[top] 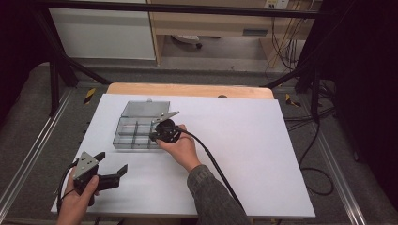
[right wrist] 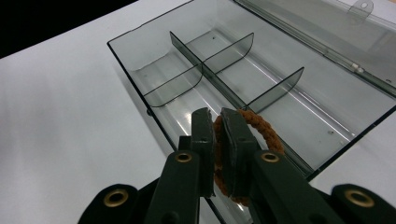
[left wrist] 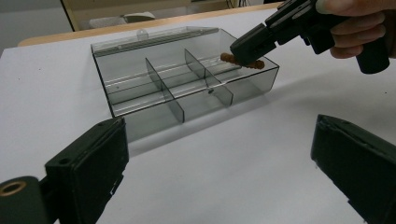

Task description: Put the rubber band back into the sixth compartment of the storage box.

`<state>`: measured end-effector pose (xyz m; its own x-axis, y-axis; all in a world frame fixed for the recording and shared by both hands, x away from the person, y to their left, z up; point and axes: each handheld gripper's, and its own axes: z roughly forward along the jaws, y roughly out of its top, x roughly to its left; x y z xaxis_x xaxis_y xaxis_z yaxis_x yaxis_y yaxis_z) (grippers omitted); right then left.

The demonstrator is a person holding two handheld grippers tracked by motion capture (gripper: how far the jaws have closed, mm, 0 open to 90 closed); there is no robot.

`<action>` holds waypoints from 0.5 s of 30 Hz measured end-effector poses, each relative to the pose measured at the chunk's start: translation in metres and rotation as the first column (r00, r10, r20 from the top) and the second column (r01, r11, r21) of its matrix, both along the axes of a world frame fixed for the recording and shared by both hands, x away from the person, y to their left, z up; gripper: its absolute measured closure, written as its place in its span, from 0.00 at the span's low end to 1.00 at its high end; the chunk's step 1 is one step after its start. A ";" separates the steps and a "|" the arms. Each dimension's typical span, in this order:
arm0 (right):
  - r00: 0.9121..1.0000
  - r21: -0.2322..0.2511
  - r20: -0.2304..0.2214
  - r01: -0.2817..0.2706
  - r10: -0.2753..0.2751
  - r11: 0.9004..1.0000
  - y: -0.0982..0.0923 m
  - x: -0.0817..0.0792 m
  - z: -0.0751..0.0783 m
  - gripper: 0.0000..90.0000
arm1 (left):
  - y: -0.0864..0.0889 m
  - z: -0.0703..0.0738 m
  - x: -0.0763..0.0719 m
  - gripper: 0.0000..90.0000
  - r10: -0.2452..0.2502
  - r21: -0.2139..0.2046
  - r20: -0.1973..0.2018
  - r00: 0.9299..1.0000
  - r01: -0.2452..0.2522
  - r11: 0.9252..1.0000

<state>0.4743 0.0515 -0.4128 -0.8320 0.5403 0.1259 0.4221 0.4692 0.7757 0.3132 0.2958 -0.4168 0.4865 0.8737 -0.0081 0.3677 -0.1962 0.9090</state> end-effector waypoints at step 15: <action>1.000 0.005 -0.013 0.019 -0.019 1.000 -0.001 0.001 -0.001 0.84 | -0.003 0.000 0.000 0.05 -0.015 0.013 -0.001 1.000 0.015 1.000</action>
<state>0.4757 0.0506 -0.4140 -0.8197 0.5557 0.1389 0.4408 0.4571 0.7725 0.3129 0.2928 -0.4173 0.4999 0.8661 0.0031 0.3654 -0.2141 0.9059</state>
